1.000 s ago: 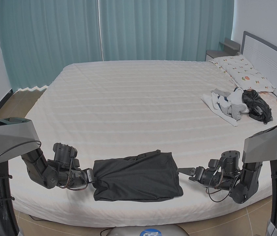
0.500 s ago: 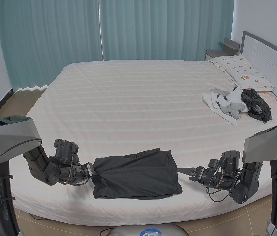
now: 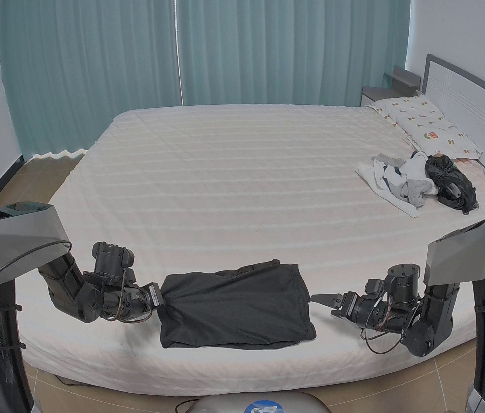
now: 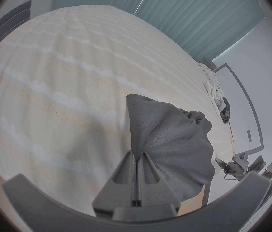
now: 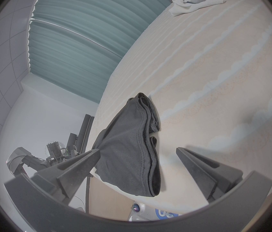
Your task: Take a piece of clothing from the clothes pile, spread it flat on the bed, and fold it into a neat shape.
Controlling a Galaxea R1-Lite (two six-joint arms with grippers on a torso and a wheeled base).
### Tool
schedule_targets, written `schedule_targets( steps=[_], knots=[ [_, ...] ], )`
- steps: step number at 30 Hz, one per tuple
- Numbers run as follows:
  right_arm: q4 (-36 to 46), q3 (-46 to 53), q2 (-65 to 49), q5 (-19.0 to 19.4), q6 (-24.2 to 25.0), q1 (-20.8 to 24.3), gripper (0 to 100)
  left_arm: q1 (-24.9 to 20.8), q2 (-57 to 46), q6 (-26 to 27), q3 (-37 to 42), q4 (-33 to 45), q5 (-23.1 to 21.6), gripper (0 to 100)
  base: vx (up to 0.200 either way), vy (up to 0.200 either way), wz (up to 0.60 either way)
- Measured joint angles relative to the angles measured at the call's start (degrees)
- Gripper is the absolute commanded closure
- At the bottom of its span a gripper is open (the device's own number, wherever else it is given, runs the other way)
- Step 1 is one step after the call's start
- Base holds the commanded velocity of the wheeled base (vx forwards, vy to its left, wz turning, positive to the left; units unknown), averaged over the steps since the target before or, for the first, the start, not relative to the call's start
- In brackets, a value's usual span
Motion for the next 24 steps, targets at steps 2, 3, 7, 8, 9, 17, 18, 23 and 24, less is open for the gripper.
schedule_targets(
  steps=[2, 3, 7, 8, 9, 17, 18, 23, 24],
  knots=[
    [0.0, -0.02, 0.0, 0.0, 0.0, 0.0, 0, -0.02, 0.0, 0.02, 0.02, 0.02, 0.0, 100, 0.0, 0.0, 0.0],
    [0.0, -0.02, 0.0, 0.0, 0.01, 0.02, 0, 0.0, 0.0, 0.09, 0.06, 0.0, -0.02, 100, 0.0, 0.0, 0.0],
    [0.0, -0.04, 0.0, -0.02, -0.02, 0.11, 0, 0.02, 0.06, 0.16, 0.11, -0.35, 0.0, 100, 0.0, 0.0, 0.0],
    [0.0, -0.06, 0.01, -0.04, 0.0, 0.11, 0, 0.02, 0.06, 0.17, 0.11, -0.37, 0.02, 100, 0.0, 0.0, 0.0],
    [-0.02, -0.11, 0.04, -0.04, -0.02, 0.11, 0, 0.0, 0.06, 0.17, 0.11, -0.37, 0.0, 100, 0.0, 0.0, 0.0],
    [0.0, -0.2, 0.28, -0.06, -0.02, 0.09, 0, -0.41, 0.2, 0.11, 0.23, -0.26, 0.13, 100, 0.0, 0.0, 0.0],
    [-0.02, -0.2, 0.28, -0.09, -0.02, 0.07, 0, -0.41, 0.2, 0.11, 0.22, -0.24, 0.13, 100, 0.0, 0.0, 0.0],
    [-0.06, -0.13, 0.3, -0.06, -0.02, 0.11, 0, -0.41, 0.23, 0.09, 0.33, -0.35, 0.16, 100, 0.0, 0.0, 0.0],
    [-0.06, -0.11, 0.32, -0.09, -0.02, 0.09, 0, -0.41, 0.23, 0.09, 0.33, -0.35, 0.13, 100, 0.0, 0.0, 0.0]
  ],
)
